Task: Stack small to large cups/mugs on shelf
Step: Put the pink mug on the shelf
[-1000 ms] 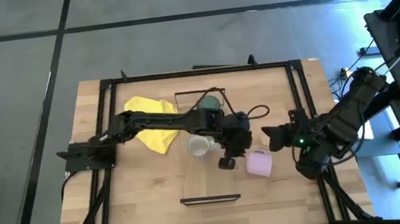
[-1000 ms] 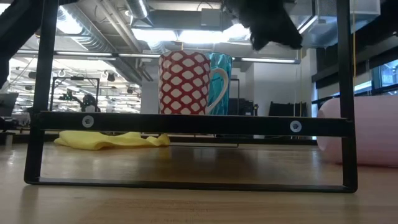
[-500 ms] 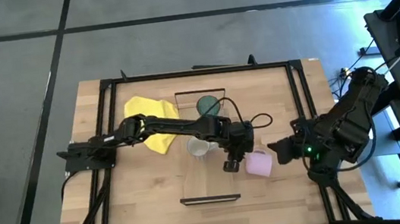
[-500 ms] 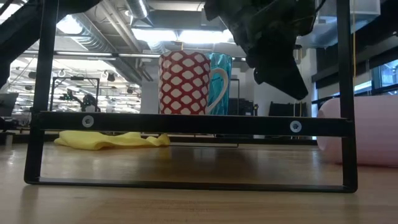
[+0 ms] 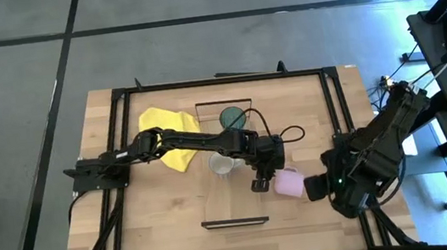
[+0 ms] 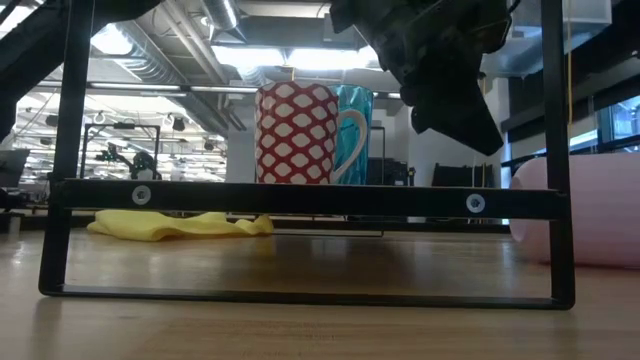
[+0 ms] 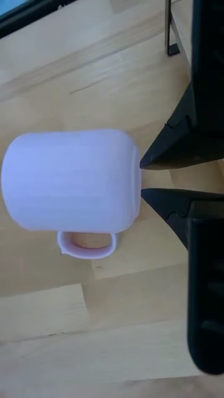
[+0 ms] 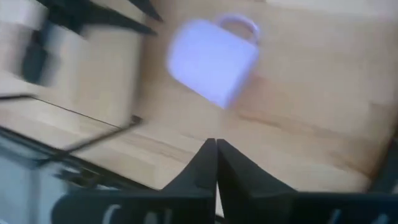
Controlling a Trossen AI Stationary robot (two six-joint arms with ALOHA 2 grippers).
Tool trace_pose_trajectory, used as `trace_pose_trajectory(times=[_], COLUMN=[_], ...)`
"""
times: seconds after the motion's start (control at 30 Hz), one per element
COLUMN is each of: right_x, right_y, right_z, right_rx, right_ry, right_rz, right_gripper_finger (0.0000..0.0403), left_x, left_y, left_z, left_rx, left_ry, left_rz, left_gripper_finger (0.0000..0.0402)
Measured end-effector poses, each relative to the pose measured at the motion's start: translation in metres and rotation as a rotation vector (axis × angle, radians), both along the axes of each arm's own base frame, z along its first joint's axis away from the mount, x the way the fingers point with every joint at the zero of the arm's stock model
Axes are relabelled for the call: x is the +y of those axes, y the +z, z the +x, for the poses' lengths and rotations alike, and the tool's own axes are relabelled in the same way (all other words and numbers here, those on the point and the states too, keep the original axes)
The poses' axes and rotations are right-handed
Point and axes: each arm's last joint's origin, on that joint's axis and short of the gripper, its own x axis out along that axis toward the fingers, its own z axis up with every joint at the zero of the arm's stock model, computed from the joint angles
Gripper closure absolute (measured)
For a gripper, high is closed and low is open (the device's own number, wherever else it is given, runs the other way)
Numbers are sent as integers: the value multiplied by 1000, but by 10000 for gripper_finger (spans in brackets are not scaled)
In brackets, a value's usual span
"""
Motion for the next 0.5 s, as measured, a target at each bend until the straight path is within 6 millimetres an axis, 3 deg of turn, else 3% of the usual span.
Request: trace_pose_trajectory(times=[0.17, 0.5], right_x=[10, 32], right_y=[-17, -55], right_z=[4, 22], right_rx=[153, 293], right_ry=[11, 2], right_rz=[30, -52], right_gripper_finger=[392, 398], left_x=[0, -3], left_y=[0, 1], left_z=[0, 0], left_rx=[5, 5], left_ry=[13, 16], left_rz=[-24, -51], left_gripper_finger=[347, 347])
